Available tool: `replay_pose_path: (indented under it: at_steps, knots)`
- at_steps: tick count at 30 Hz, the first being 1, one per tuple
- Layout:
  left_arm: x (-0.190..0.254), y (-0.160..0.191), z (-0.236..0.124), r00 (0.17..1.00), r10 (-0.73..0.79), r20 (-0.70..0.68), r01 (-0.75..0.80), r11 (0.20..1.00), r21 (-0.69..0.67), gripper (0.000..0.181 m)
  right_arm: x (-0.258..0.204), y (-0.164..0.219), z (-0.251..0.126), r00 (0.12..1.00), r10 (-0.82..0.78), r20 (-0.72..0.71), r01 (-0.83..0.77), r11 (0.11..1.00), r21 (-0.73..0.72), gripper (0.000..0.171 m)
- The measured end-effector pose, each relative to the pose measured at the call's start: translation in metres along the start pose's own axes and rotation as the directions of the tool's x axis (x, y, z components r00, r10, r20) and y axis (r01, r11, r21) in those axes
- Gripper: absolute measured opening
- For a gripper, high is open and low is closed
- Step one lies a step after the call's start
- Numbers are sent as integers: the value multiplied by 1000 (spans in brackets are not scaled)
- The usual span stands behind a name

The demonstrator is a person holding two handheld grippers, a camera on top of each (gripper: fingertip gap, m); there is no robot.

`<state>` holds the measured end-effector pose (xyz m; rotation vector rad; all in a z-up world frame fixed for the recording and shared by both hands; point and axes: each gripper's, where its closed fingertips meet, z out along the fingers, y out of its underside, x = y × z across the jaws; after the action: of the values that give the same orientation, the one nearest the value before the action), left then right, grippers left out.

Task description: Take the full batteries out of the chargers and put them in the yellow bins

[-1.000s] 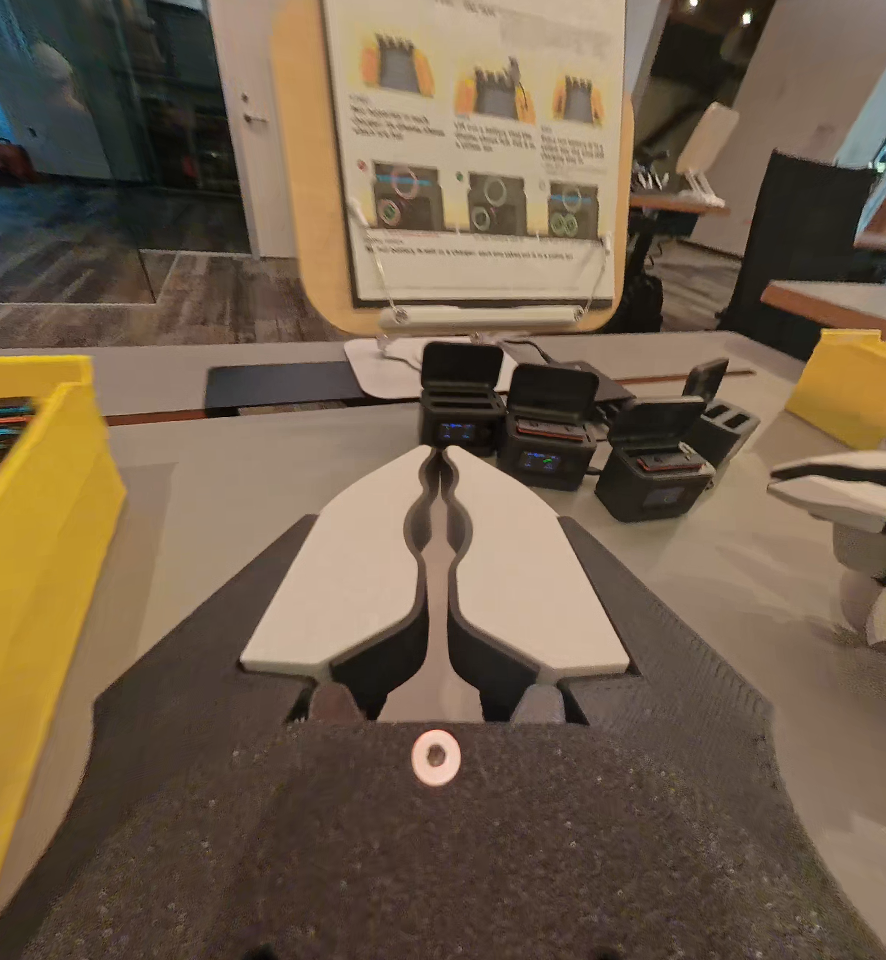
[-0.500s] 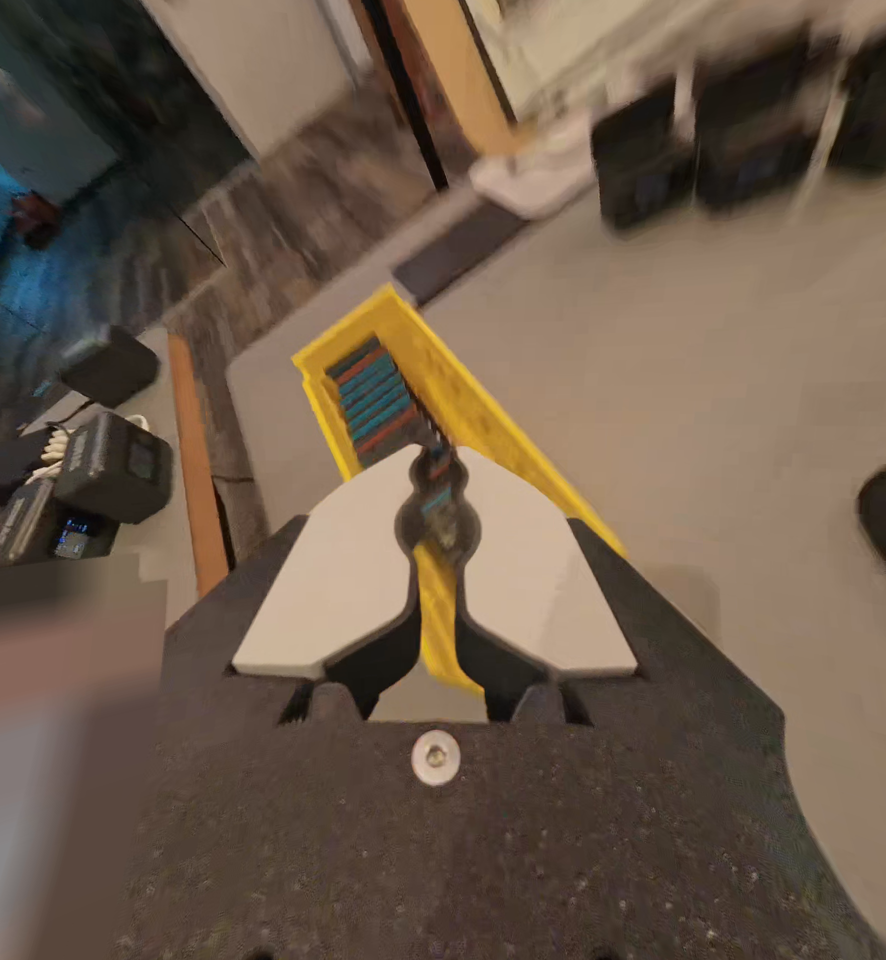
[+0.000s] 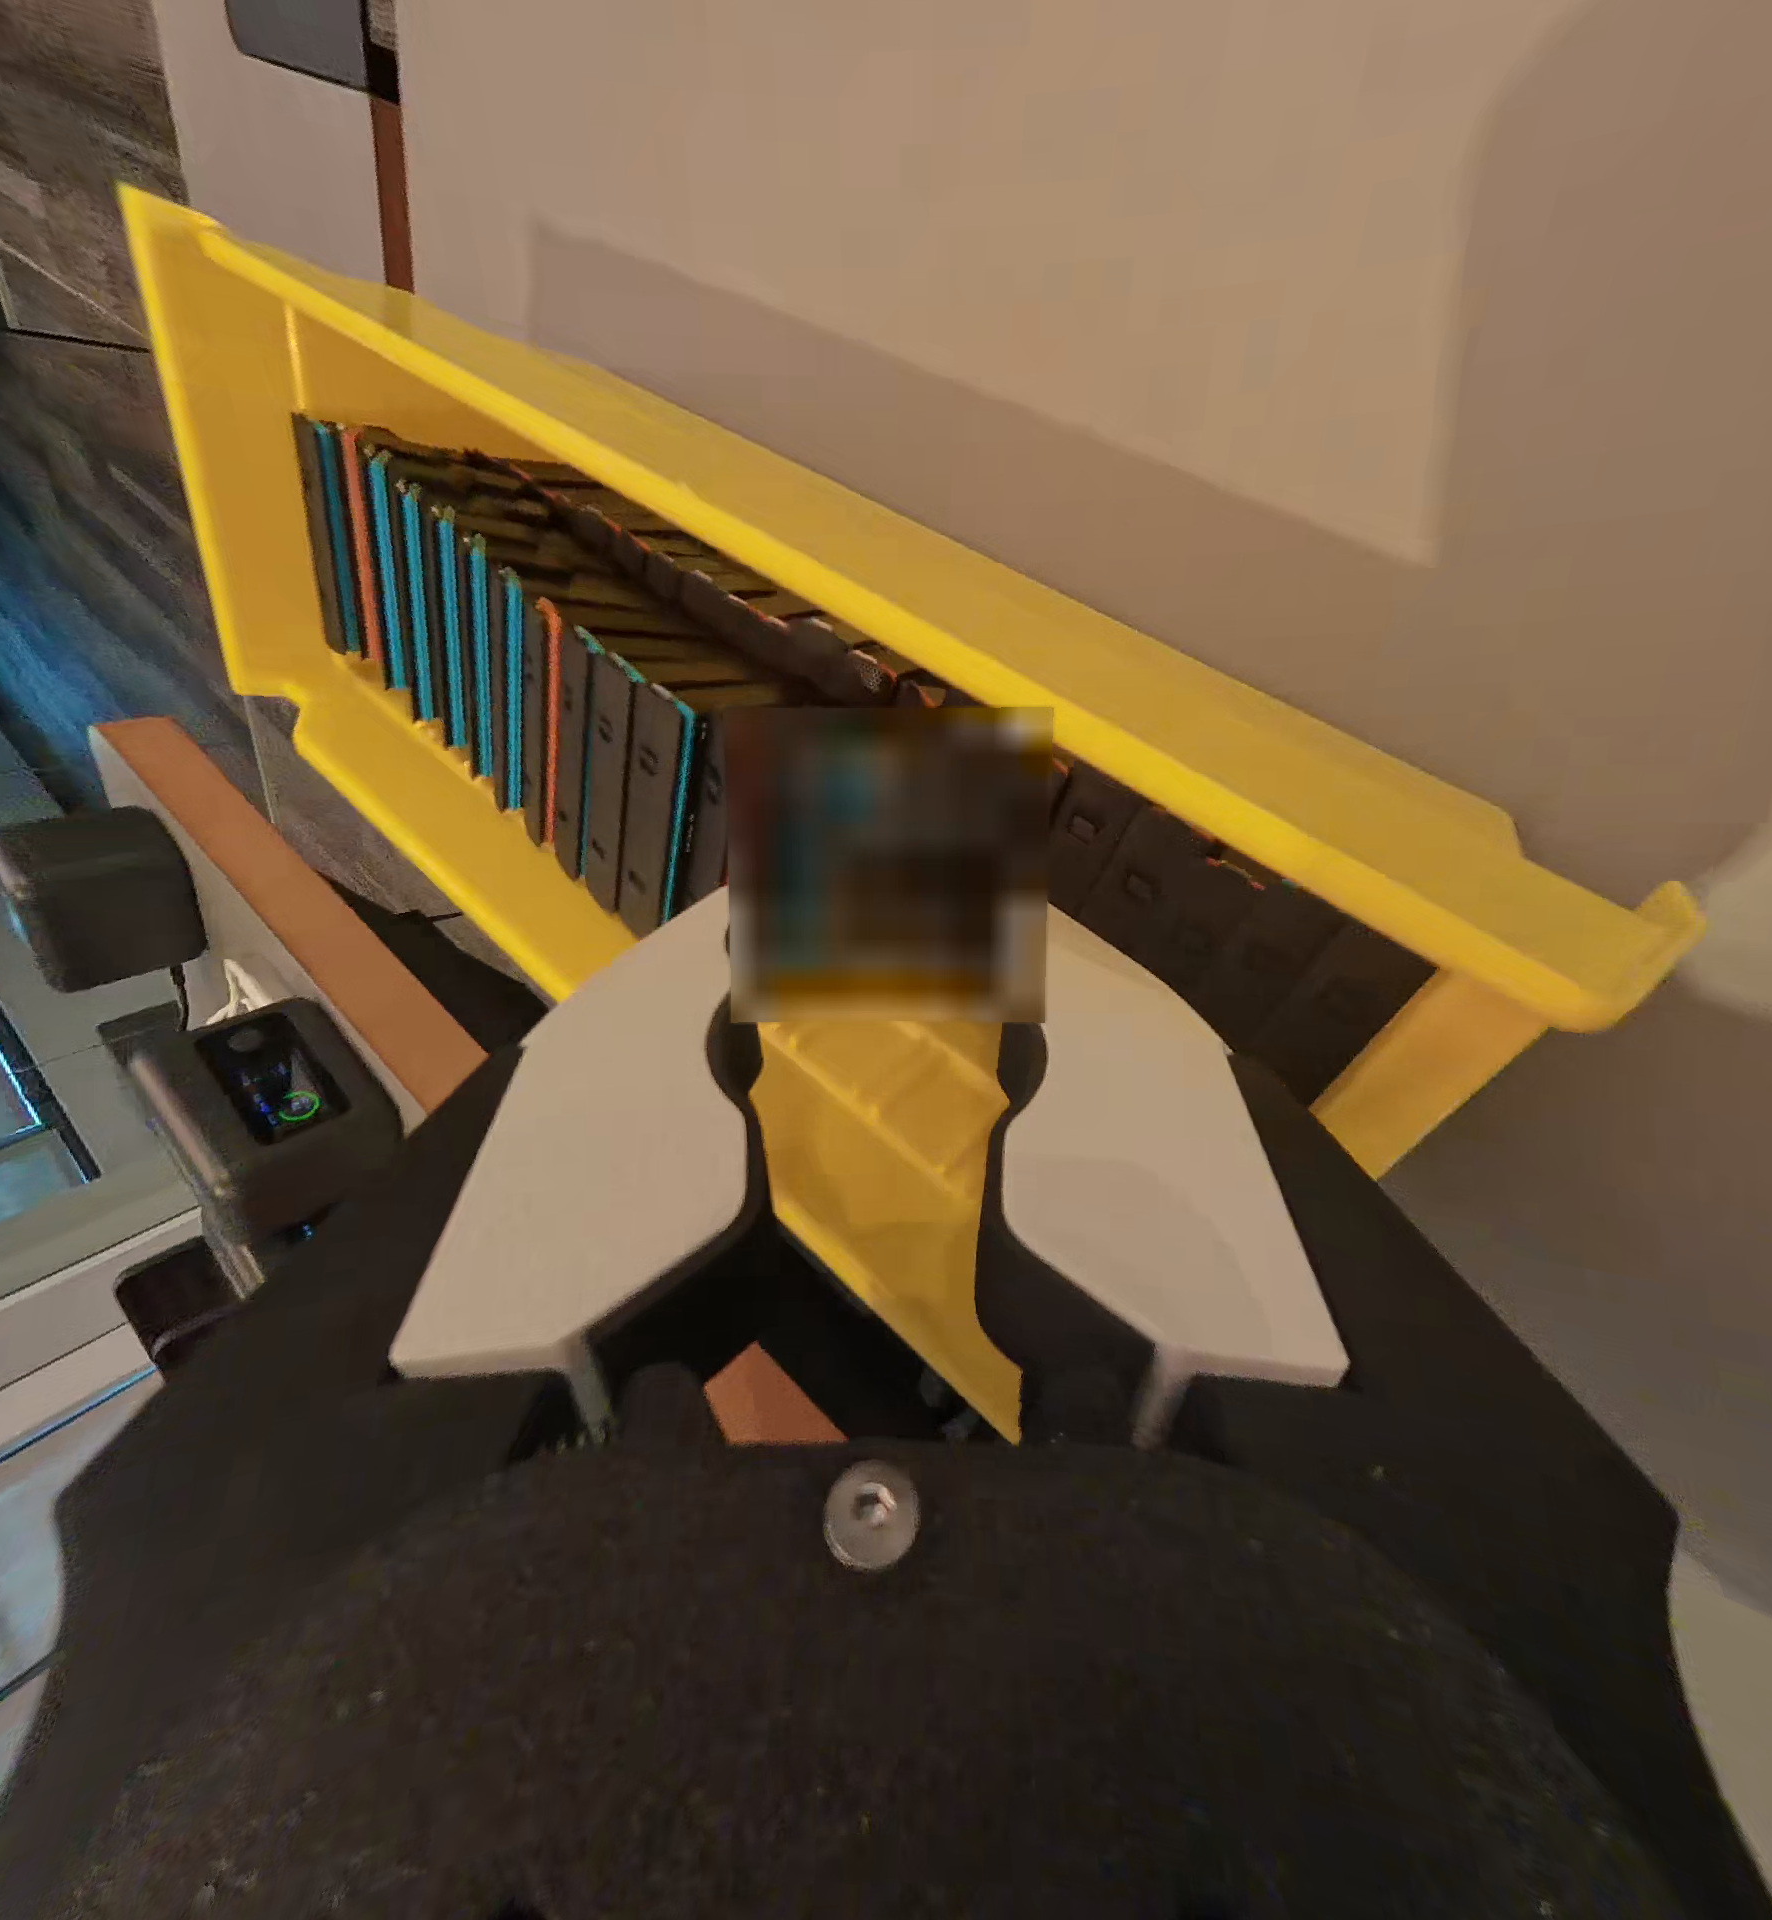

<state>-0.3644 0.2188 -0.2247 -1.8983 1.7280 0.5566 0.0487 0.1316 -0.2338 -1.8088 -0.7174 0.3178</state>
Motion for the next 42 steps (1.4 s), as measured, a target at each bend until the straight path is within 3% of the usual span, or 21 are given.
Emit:
replay_pose_path:
  at_steps: [4,13,21,23,35,42]
  knots:
    - [3,1,10,1000,26,-5,-26,1000,-9,43,0,3,1,1000,6,6,-6,1000,-11,0]
    - [-3,1,19,982,127,142,-127,992,-10,37,0,5,2,1000,6,12,-6,1000,-24,0]
    - [-8,3,4,944,80,321,-110,991,77,16,-1,6,3,1000,6,13,-6,1000,-27,0]
    - [-11,1,0,929,88,359,-129,987,94,2,-1,7,3,1000,6,12,-5,1000,-29,0]
    - [6,5,-7,972,180,149,-193,978,77,0,-2,10,4,1000,8,20,-8,999,-45,0]
    - [-14,-3,-13,978,156,142,-169,982,88,24,-5,14,6,999,10,33,-8,998,-63,0]
